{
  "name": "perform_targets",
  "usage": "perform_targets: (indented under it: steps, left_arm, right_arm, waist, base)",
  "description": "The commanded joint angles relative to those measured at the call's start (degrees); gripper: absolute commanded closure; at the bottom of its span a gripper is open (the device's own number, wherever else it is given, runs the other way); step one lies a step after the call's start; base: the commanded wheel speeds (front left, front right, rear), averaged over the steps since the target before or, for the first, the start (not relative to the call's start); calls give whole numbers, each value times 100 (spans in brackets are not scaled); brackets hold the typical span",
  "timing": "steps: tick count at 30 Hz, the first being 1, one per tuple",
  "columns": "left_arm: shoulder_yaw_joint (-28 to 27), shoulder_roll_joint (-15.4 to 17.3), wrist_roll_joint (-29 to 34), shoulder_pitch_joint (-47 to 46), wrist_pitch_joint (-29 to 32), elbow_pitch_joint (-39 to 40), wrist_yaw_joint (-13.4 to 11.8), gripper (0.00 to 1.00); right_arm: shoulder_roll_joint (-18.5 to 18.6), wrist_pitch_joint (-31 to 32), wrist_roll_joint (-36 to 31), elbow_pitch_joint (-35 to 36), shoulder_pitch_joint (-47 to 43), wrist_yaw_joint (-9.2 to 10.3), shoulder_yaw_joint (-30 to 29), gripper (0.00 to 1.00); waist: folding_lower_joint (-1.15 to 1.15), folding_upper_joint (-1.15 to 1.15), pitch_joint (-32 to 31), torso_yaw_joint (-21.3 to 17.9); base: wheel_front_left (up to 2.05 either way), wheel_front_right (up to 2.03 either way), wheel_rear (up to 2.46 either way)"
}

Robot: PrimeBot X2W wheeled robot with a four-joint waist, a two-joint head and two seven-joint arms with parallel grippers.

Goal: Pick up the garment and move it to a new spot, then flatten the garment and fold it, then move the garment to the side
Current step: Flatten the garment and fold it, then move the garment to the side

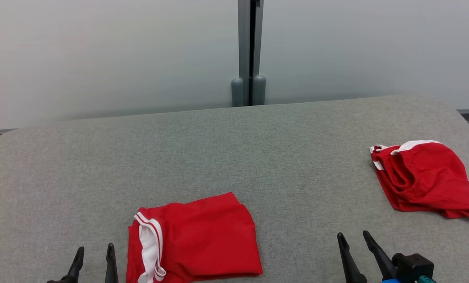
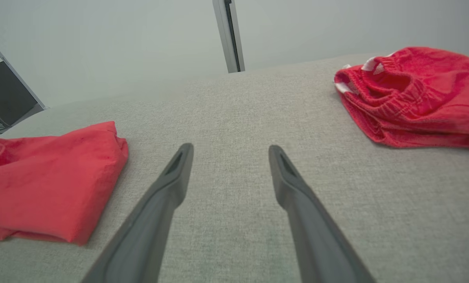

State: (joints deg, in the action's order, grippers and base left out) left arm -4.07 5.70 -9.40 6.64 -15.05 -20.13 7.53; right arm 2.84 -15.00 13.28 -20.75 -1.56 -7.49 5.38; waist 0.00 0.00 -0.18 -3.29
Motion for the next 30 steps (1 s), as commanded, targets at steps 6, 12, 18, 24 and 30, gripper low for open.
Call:
perform_targets:
  steps: [6, 12, 18, 24, 30]
  left_arm:
    - [177, 67, -59, -109, -11, 47, -11, 0]
    - [346, 143, -161, -175, -11, 91, -11, 0]
    - [567, 313, -337, -309, -11, 112, -11, 0]
    - [716, 469, -531, -440, -11, 87, -11, 0]
    - [760, 562, -661, -495, -11, 130, -11, 0]
  right_arm:
    - [17, -23, 199, -176, 220, 0, 308, 0]
    - [18, -23, 499, -569, 673, 0, 763, 0]
    - [20, -23, 829, -1141, 1433, 0, 907, 0]
    - [18, -23, 1354, -1948, 1928, -1, 1265, 0]
    - [5, -6, 1988, -2624, 1994, -1, 1740, 0]
  waist:
    - [0, 0, 68, 311]
    - [0, 0, 200, 674]
    - [0, 0, 453, 1118]
    - [0, 0, 645, 1502]
    - [0, 0, 745, 1643]
  base:
    - [0, 0, 0]
    - [0, 0, 0]
    - [0, 0, 0]
    - [0, 0, 0]
    - [0, 0, 0]
